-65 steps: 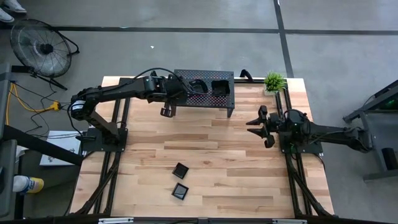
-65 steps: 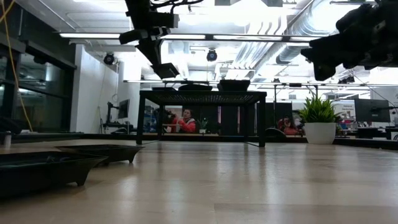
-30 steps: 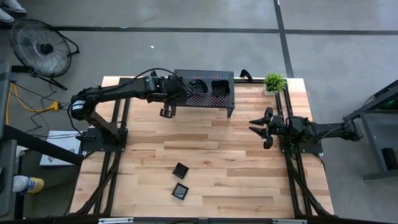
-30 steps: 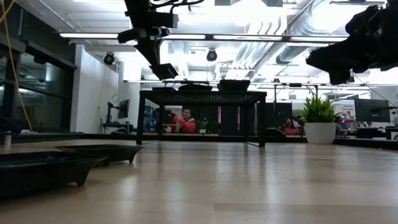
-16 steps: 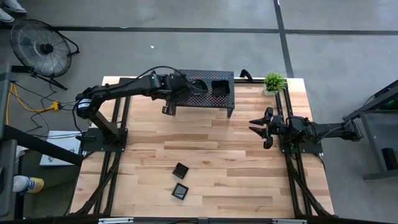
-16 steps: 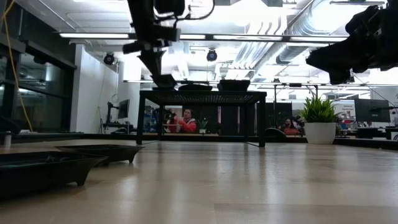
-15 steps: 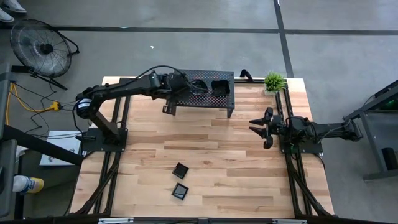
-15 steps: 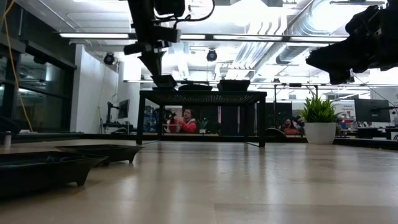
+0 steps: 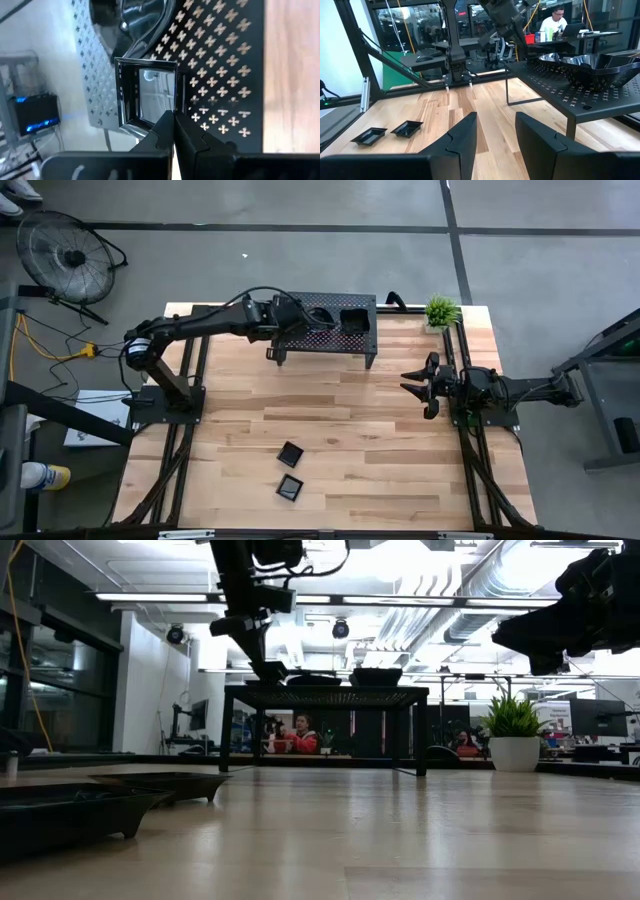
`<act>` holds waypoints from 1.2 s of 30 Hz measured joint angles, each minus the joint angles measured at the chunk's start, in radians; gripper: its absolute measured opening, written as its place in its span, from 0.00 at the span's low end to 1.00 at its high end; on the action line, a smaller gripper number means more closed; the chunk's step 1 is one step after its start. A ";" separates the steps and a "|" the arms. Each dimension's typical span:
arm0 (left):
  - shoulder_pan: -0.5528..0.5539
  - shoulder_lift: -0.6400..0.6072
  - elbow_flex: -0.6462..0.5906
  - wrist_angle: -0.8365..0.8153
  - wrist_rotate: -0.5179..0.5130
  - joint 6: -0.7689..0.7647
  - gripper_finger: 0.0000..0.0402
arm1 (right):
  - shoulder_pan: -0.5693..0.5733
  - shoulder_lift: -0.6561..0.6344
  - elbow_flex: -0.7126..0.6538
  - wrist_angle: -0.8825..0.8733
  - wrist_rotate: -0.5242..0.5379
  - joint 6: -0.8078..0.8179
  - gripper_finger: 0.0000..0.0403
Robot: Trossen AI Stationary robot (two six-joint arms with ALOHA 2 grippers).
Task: Pick & Place Mini shaped plates
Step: Stack the top left black square plate on top of the black square plates on the shelf
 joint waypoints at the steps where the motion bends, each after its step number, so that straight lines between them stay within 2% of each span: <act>1: 0.000 0.000 -0.006 0.005 -0.012 -0.007 0.00 | 0.000 0.000 0.000 0.001 0.000 0.000 0.32; 8: -0.003 0.024 -0.017 0.011 -0.077 -0.067 0.00 | 0.000 0.000 0.000 0.001 0.000 0.000 0.32; 22: -0.002 0.032 -0.018 0.007 -0.036 -0.089 0.02 | 0.000 0.000 0.000 -0.002 0.000 0.000 0.32; 36: -0.002 0.032 -0.018 0.005 -0.031 -0.089 0.19 | 0.000 0.000 0.000 -0.002 0.000 0.000 0.32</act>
